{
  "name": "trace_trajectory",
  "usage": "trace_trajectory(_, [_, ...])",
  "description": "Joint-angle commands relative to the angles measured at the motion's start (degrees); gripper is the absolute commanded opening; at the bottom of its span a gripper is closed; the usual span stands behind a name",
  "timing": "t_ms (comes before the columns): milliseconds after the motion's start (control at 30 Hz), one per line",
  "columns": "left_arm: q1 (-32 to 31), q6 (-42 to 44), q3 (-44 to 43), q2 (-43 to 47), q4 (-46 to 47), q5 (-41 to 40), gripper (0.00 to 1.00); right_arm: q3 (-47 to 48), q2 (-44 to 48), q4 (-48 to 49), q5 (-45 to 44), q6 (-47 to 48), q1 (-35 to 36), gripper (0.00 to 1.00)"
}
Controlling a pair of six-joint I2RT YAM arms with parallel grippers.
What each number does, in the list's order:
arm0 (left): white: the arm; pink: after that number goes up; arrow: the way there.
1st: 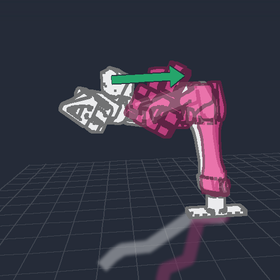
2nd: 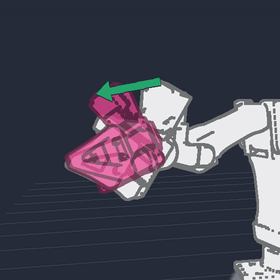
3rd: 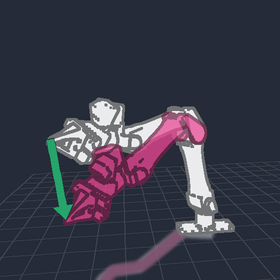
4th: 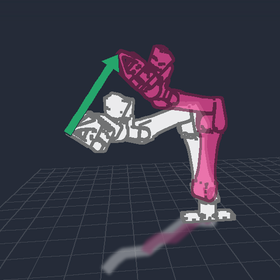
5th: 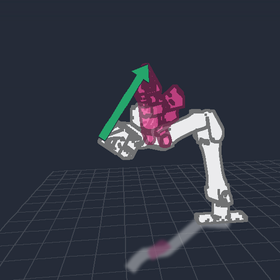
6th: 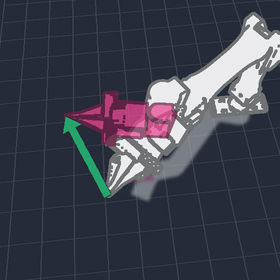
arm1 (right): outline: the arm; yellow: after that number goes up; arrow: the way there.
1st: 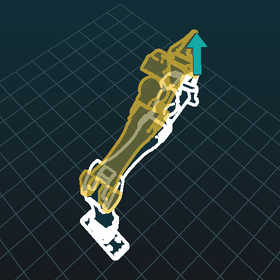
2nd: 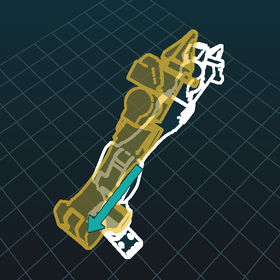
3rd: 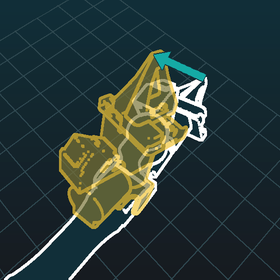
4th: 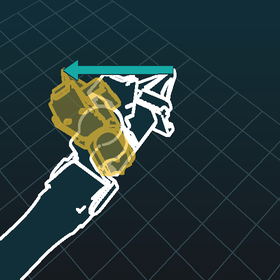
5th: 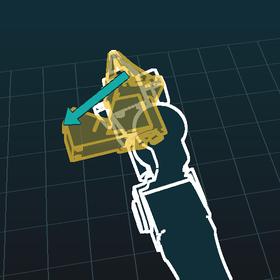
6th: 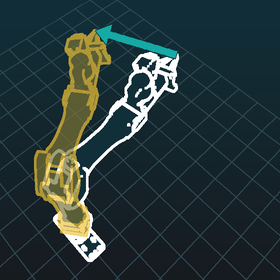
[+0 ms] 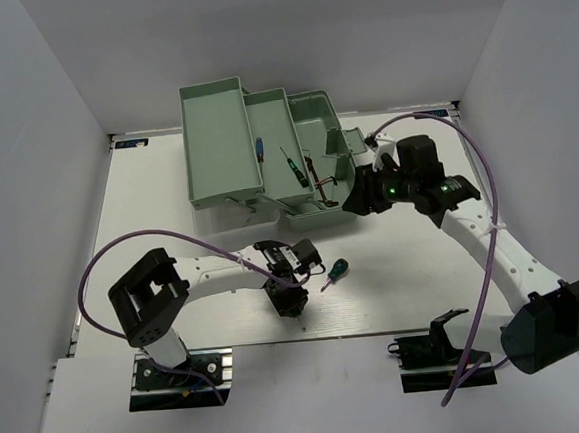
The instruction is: Sort the tools into containers
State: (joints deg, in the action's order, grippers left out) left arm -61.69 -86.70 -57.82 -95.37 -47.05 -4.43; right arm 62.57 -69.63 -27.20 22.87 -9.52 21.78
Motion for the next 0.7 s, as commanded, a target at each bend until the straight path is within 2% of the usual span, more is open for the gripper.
trace_trajectory(0, [-0.8,0.2,-0.3,-0.7,-0.7,-0.8,0.30,-1.0,3.4,-0.7,2.5,-0.7,-1.4,0.49])
trace_trajectory(33, [-0.8,0.2,0.2,-0.7,-0.7,-0.8,0.30,-1.2,4.0,-1.0,2.7,-0.3,-1.6,0.51])
trace_trajectory(133, [-0.8,3.4,-0.4,0.8,0.0,-1.4,0.16,-1.7,4.7,-2.2,4.3,0.8,-2.9,0.56])
trace_trajectory(167, [-0.8,4.8,-1.7,1.3,0.0,-2.4,0.09,-1.6,4.6,-4.0,4.8,2.4,-3.1,0.65])
trace_trajectory(233, [-1.4,11.6,-8.4,2.2,-1.9,-4.5,0.06,-0.2,4.2,-5.7,9.0,4.5,-3.8,0.75])
trace_trajectory(267, [-1.9,14.8,-11.3,2.9,-2.4,-5.8,0.02,0.9,4.1,-9.8,10.6,9.1,-4.2,0.83])
trace_trajectory(333, [-2.5,24.9,-19.2,3.5,-3.0,-5.8,0.00,1.1,3.0,-12.9,16.1,14.5,-4.5,0.83])
trace_trajectory(367, [-2.5,27.5,-21.6,4.5,-4.2,-6.8,0.00,0.7,2.3,-18.1,17.5,21.5,-4.7,0.74])
trace_trajectory(400, [-2.5,31.0,-25.5,5.0,-5.2,-7.5,0.00,0.5,2.0,-20.0,19.8,23.7,-4.8,0.67])
trace_trajectory(467, [-1.9,34.0,-27.9,7.9,-6.8,-9.7,0.00,-0.7,0.5,-26.4,24.9,34.3,-5.1,0.45])
trace_trajectory(500, [-1.3,34.6,-29.8,9.1,-7.6,-10.5,0.00,-1.3,0.2,-27.9,25.9,37.1,-5.1,0.22])
trace_trajectory(567, [-0.8,37.7,-32.4,12.7,-7.6,-16.4,0.00,-3.4,-0.3,-30.9,28.1,47.2,-5.1,0.07])
trace_trajectory(633, [0.0,39.6,-34.8,14.1,-8.3,-20.7,0.00,-4.6,-0.2,-33.3,28.9,56.1,-5.0,0.19])
trace_trajectory(667, [0.9,39.6,-37.9,14.1,-11.1,-26.5,0.00,-6.6,0.1,-33.7,29.2,64.3,-4.7,0.29])
